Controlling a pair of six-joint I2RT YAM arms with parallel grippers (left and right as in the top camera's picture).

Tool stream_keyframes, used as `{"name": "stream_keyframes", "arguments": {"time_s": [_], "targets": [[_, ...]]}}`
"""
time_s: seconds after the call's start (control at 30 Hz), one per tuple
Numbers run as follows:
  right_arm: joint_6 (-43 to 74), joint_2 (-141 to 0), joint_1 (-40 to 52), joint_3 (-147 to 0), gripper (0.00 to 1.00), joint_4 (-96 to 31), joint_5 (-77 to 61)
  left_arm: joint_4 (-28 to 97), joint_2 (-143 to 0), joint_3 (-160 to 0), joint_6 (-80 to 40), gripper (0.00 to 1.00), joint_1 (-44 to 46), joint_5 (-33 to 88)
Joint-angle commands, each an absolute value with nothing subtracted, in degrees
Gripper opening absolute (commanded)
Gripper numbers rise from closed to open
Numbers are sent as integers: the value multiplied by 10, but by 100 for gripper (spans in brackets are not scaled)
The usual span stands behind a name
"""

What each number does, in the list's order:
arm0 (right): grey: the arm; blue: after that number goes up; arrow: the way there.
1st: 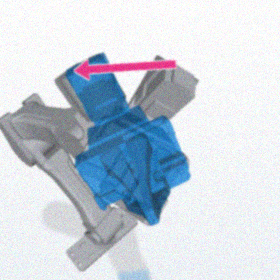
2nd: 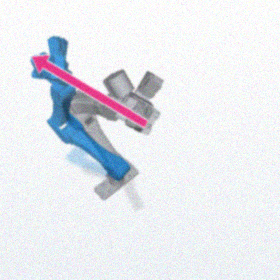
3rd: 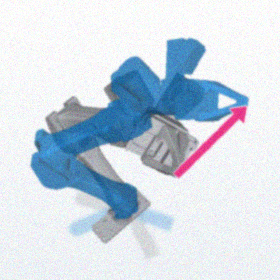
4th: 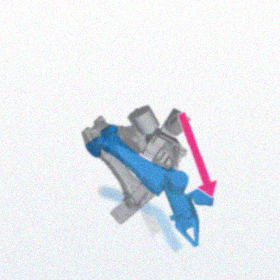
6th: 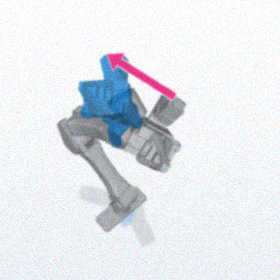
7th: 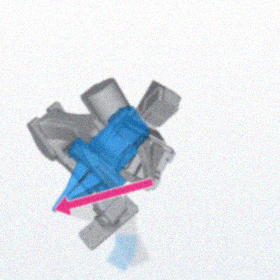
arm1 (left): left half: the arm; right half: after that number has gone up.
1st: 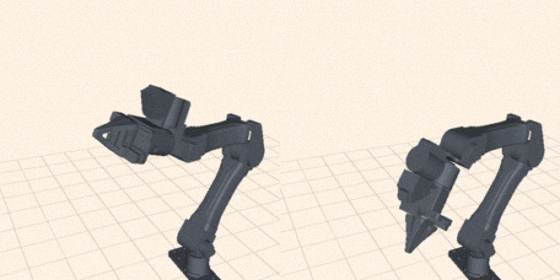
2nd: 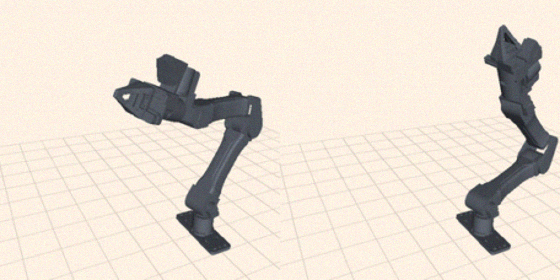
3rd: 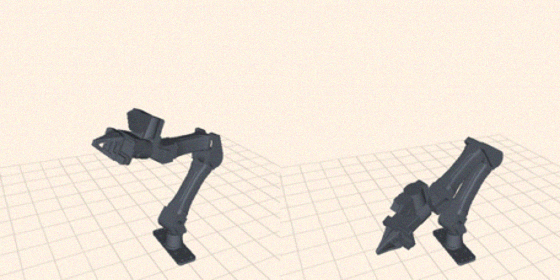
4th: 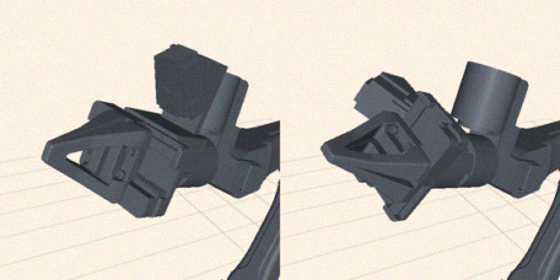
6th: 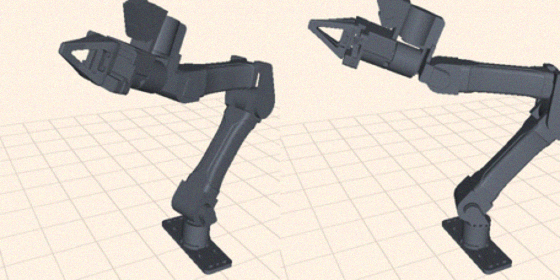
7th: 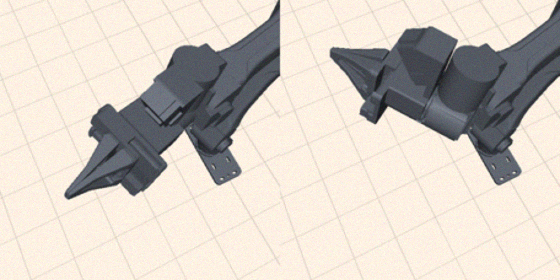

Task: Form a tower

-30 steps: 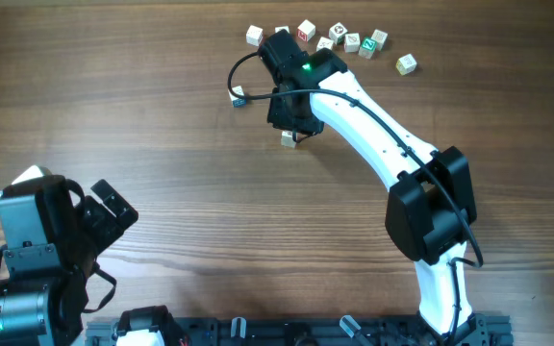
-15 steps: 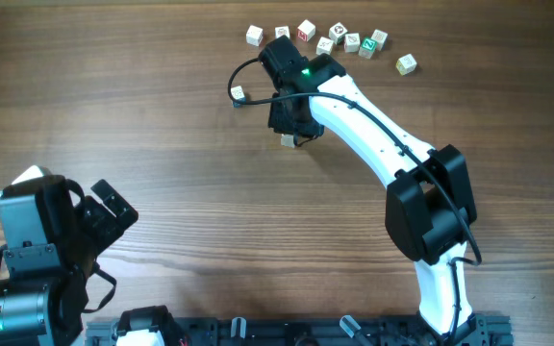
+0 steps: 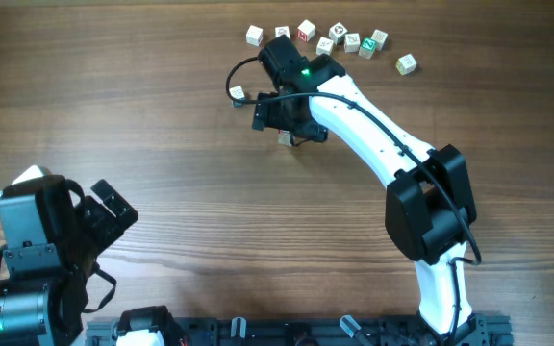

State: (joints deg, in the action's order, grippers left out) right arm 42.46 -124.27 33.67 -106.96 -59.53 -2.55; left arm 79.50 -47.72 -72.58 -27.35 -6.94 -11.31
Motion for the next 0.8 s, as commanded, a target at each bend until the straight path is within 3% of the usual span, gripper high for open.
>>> {"name": "stream_keyframes", "arguments": {"time_s": [0.0, 0.27, 0.5, 0.77], "targets": [[514, -1243, 339, -1079, 100, -620, 3, 794, -476, -726, -279, 100, -74, -116], [557, -1263, 346, -1073, 99, -564, 39, 794, -476, -726, -279, 100, -74, -116], [621, -1276, 406, -1071, 99, -580, 159, 794, -476, -726, -279, 100, -74, -116], [607, -1293, 407, -1011, 99, -504, 200, 794, -476, -726, -279, 100, -74, -116]]}}
